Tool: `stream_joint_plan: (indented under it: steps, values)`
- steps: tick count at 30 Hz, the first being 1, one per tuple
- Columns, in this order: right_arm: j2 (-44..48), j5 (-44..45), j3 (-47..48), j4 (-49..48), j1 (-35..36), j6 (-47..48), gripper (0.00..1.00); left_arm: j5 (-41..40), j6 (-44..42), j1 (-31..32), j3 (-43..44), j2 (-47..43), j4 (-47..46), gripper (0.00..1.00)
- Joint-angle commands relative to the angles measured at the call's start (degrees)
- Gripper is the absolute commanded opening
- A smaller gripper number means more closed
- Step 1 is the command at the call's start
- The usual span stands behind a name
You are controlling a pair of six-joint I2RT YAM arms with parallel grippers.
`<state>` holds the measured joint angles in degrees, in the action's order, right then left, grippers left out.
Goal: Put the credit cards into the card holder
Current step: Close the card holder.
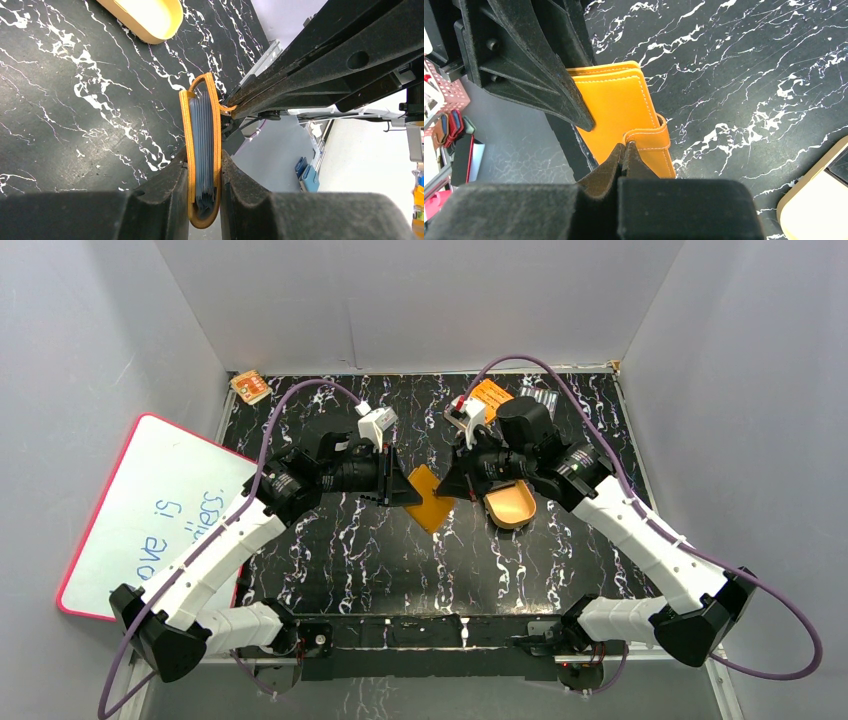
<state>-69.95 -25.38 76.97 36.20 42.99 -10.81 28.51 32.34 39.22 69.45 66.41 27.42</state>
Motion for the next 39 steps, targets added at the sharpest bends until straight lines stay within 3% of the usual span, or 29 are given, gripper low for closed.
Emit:
stream_joint_plan:
  steps: [1,27,39]
  values:
    - [1.06,0.26,-0.41,-3.24,1.66,-1.89,0.0,3.26,1.38,0.05,1.34,-0.39,-3.98,0.0]
    - [-1.19,3.86,-0.33,-1.73,6.81,-2.1,0.0,5.31,4.96,0.04,1.61,-1.24,-8.21,0.0]
    - [-2.23,5.26,-2.3,-4.07,9.1,-4.51,0.0,11.03,6.82,0.02,-1.01,-3.82,-14.87,0.0]
